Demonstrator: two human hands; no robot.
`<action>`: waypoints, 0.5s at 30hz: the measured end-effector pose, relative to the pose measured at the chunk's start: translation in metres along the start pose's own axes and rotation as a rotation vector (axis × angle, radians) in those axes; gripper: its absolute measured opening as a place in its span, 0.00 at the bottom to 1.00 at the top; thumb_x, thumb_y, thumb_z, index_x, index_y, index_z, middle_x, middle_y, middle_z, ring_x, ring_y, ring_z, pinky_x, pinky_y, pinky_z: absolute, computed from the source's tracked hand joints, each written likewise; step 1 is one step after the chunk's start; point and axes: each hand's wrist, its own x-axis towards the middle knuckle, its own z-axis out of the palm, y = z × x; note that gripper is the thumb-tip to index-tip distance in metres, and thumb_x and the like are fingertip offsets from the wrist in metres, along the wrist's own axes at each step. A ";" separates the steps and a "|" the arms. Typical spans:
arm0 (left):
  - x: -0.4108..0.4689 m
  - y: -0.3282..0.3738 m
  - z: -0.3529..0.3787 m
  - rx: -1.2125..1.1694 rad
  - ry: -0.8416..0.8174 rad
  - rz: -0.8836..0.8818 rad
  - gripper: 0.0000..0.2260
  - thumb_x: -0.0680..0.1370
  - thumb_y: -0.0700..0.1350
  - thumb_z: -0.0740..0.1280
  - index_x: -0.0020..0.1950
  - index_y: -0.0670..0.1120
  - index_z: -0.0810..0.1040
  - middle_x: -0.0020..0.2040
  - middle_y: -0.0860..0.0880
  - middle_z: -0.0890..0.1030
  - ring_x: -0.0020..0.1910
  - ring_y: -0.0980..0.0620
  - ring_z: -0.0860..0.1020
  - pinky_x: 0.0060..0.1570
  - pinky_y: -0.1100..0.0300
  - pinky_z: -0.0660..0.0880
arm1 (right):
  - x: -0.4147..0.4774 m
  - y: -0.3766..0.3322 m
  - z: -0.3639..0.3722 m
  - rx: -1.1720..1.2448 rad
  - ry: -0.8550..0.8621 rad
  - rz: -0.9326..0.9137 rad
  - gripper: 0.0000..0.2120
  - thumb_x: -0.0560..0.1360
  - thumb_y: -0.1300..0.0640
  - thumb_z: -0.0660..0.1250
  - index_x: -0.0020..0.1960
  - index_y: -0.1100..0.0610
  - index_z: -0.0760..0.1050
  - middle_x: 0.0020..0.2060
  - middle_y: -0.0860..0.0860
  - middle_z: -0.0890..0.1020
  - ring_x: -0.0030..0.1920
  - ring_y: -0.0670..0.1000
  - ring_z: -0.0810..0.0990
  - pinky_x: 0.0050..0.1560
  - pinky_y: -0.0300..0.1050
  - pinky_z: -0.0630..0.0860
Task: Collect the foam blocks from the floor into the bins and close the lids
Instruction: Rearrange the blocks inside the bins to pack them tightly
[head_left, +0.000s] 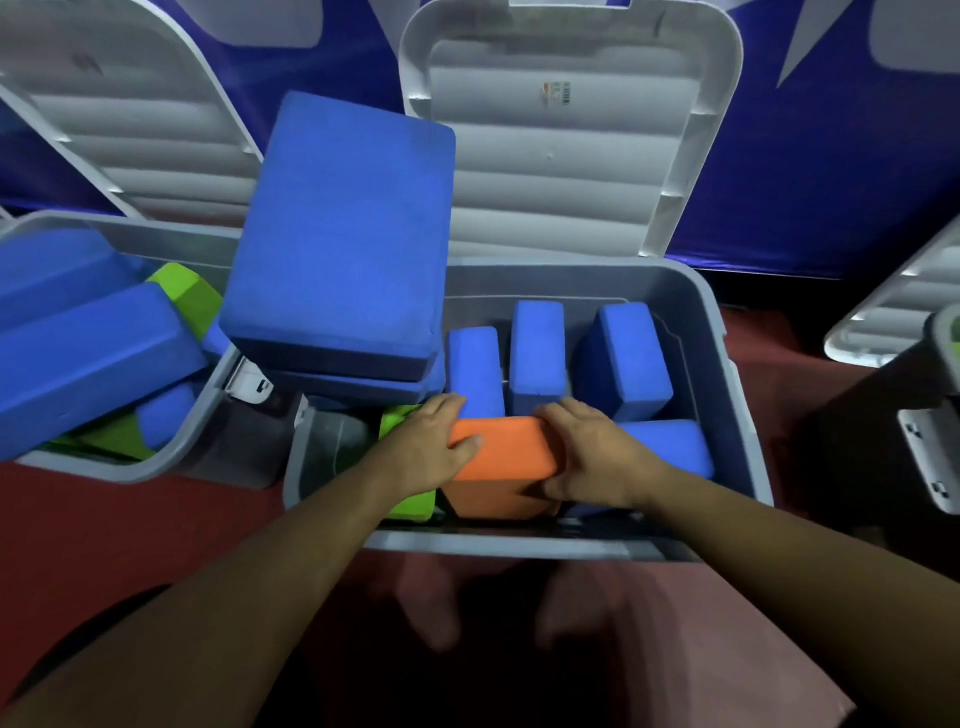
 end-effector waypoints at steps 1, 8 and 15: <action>-0.001 0.001 0.000 -0.025 -0.005 -0.011 0.28 0.82 0.56 0.60 0.78 0.45 0.60 0.79 0.48 0.60 0.77 0.52 0.59 0.75 0.59 0.55 | -0.001 -0.003 -0.006 0.109 -0.007 0.024 0.37 0.64 0.48 0.78 0.68 0.52 0.66 0.58 0.49 0.71 0.57 0.52 0.72 0.59 0.45 0.71; -0.011 0.013 -0.007 -0.276 -0.041 -0.118 0.28 0.80 0.67 0.47 0.79 0.63 0.48 0.79 0.54 0.59 0.78 0.54 0.56 0.75 0.57 0.51 | -0.007 0.001 -0.041 0.239 -0.177 0.153 0.33 0.66 0.54 0.78 0.61 0.47 0.61 0.54 0.44 0.70 0.52 0.51 0.75 0.45 0.42 0.73; -0.011 0.025 -0.007 -0.383 0.005 -0.128 0.27 0.84 0.61 0.45 0.76 0.49 0.66 0.77 0.50 0.64 0.76 0.57 0.60 0.66 0.68 0.49 | -0.007 -0.010 -0.047 0.181 -0.177 0.041 0.37 0.65 0.60 0.77 0.66 0.44 0.63 0.60 0.49 0.69 0.53 0.53 0.75 0.52 0.49 0.76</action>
